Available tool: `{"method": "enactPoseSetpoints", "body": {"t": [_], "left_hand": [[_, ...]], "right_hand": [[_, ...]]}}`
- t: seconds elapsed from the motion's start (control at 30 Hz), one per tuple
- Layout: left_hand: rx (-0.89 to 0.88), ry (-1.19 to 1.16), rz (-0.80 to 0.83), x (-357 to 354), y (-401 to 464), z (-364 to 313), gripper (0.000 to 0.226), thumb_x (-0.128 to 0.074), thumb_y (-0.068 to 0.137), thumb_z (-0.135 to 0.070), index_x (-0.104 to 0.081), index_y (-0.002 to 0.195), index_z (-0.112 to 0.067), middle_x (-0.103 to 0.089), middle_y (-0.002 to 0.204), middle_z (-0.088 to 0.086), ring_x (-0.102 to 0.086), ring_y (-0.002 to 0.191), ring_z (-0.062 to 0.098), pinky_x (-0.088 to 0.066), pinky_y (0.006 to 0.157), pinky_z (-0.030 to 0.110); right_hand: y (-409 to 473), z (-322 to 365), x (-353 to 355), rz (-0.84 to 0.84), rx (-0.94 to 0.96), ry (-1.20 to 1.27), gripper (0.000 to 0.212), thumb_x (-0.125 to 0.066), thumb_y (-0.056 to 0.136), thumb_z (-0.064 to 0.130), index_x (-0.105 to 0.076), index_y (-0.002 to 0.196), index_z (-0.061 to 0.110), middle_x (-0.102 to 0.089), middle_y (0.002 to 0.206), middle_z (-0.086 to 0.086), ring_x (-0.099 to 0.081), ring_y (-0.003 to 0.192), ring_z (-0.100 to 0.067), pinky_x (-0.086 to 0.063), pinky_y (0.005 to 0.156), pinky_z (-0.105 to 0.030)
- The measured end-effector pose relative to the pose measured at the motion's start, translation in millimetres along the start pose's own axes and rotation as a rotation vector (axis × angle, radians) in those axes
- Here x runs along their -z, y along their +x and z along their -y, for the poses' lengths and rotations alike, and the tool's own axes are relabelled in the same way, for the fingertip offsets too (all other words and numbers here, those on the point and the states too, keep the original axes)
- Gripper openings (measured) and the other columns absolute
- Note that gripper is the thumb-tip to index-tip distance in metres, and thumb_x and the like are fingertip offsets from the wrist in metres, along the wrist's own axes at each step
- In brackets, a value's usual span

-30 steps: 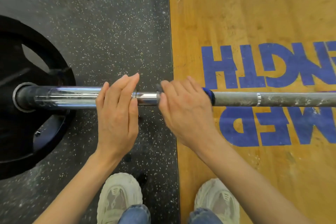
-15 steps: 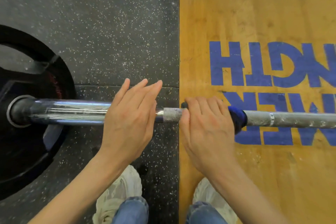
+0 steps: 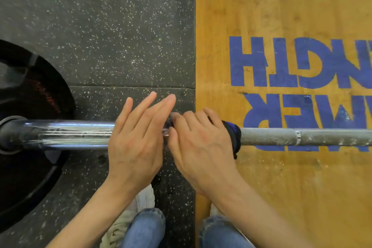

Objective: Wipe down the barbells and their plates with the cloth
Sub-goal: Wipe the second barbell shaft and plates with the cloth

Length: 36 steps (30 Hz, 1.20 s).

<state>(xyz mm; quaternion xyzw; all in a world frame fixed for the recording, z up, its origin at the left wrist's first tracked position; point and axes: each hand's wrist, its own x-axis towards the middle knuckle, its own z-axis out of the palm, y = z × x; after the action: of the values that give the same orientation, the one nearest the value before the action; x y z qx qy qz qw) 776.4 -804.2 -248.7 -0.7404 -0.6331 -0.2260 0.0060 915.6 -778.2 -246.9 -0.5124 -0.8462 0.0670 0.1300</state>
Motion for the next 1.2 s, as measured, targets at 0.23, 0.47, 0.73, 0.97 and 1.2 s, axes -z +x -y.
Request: {"method": "enactPoseSetpoints", "body": {"t": [0.23,0.47,0.73,0.97,1.2], "left_hand": [[0.008,0.021,-0.006,-3,8,1,0.045,-0.037,0.099,-0.001,-0.055,0.141,-0.006,-0.062,0.138,0.003,-0.049,0.137,0.022,-0.021,0.124,0.040],[0.038,-0.004,0.026,-5,26,5,0.047,-0.041,0.097,0.002,-0.057,0.140,-0.008,-0.067,0.131,0.004,-0.054,0.133,0.022,-0.020,0.124,0.041],[0.074,-0.070,0.115,-8,56,15,0.048,-0.037,0.097,-0.004,-0.055,0.141,-0.011,-0.069,0.126,-0.002,-0.057,0.129,0.021,-0.022,0.124,0.042],[0.149,-0.119,0.183,-12,89,25,0.049,-0.034,0.099,-0.009,-0.054,0.143,-0.016,-0.072,0.115,-0.007,-0.064,0.107,0.012,-0.022,0.123,0.037],[0.234,-0.205,0.188,-18,125,33,0.045,-0.031,0.103,-0.015,-0.052,0.144,-0.018,-0.073,0.115,-0.011,-0.060,0.100,0.013,-0.022,0.118,0.027]], "right_hand": [[-32,-7,-1,-0.039,-0.062,-0.038,0.052,-0.034,0.105,0.031,-0.042,0.152,0.010,-0.045,0.155,-0.007,-0.040,0.145,-0.031,-0.017,0.124,-0.048],[-44,-65,7,-0.046,0.127,-0.141,0.066,-0.062,0.099,0.008,-0.032,0.157,0.017,-0.034,0.162,-0.006,-0.032,0.150,-0.026,-0.020,0.124,-0.043],[-5,-58,-8,-0.133,0.209,-0.021,0.044,-0.046,0.108,0.012,-0.039,0.152,0.008,-0.039,0.158,-0.009,-0.036,0.147,-0.026,-0.026,0.123,-0.043],[21,-42,-16,-0.192,0.061,0.083,0.042,-0.045,0.106,0.008,-0.047,0.148,0.005,-0.045,0.155,-0.009,-0.039,0.146,-0.028,-0.021,0.123,-0.042],[29,-71,-18,-0.240,-0.022,-0.019,0.046,-0.047,0.107,0.007,-0.040,0.152,0.006,-0.040,0.158,-0.008,-0.032,0.149,-0.028,-0.016,0.125,-0.042]]}}
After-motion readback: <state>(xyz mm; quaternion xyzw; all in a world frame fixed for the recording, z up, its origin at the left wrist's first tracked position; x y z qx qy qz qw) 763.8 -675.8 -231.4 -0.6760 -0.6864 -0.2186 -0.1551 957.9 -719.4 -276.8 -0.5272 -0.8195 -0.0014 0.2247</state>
